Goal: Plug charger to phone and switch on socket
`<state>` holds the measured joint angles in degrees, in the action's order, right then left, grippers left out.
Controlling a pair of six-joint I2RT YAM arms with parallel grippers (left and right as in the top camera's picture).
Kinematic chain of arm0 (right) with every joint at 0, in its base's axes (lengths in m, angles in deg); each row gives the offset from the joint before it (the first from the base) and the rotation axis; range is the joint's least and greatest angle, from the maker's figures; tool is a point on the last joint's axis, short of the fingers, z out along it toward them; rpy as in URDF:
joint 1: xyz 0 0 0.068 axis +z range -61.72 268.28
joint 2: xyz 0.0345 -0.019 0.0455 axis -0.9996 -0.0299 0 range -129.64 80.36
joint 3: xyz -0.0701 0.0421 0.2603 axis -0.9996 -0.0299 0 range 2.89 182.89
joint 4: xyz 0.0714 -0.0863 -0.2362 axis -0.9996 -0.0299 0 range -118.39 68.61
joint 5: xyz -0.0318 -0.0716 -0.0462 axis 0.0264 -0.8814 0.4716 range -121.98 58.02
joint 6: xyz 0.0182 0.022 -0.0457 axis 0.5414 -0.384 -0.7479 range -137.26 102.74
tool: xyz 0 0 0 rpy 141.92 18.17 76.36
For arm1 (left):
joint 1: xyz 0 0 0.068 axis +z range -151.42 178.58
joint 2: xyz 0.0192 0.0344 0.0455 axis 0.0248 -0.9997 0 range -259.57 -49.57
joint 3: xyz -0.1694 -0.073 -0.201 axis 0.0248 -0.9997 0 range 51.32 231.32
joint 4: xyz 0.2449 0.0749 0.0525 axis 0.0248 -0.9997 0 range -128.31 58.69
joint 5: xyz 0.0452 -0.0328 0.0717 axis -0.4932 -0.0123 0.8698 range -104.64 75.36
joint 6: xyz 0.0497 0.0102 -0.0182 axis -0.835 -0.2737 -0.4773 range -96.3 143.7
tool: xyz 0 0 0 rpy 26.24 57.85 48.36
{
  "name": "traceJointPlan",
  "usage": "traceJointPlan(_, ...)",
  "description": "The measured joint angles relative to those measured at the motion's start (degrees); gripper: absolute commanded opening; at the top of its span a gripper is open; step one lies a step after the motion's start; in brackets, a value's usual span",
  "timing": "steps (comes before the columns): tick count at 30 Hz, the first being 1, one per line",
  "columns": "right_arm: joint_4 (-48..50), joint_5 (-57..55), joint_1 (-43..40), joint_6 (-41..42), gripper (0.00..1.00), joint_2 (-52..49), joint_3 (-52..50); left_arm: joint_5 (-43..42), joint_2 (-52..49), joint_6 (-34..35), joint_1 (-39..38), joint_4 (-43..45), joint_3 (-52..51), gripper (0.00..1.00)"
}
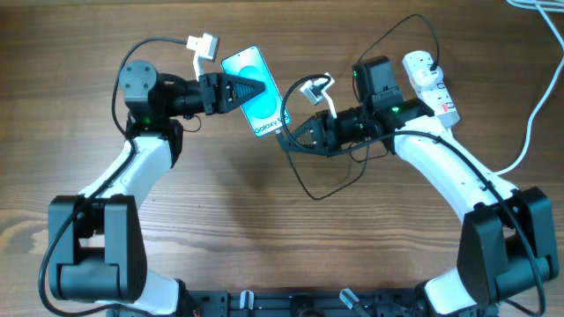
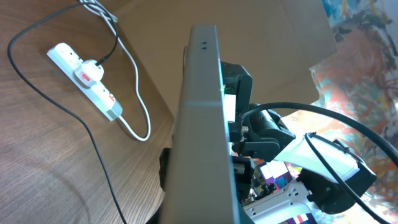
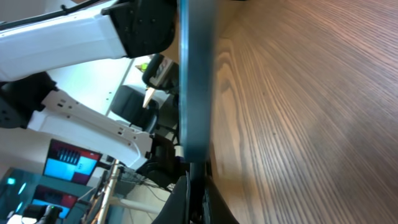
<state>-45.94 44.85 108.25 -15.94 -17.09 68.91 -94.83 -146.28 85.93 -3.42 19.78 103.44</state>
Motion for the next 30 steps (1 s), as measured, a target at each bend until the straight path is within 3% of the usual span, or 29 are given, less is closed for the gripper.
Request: traceJointPlan(30,1.0,1.1,0.2,6.4,0.04,0.0,0.0,0.0,0.0,-0.5,0.0,0.0,0.0,0.04)
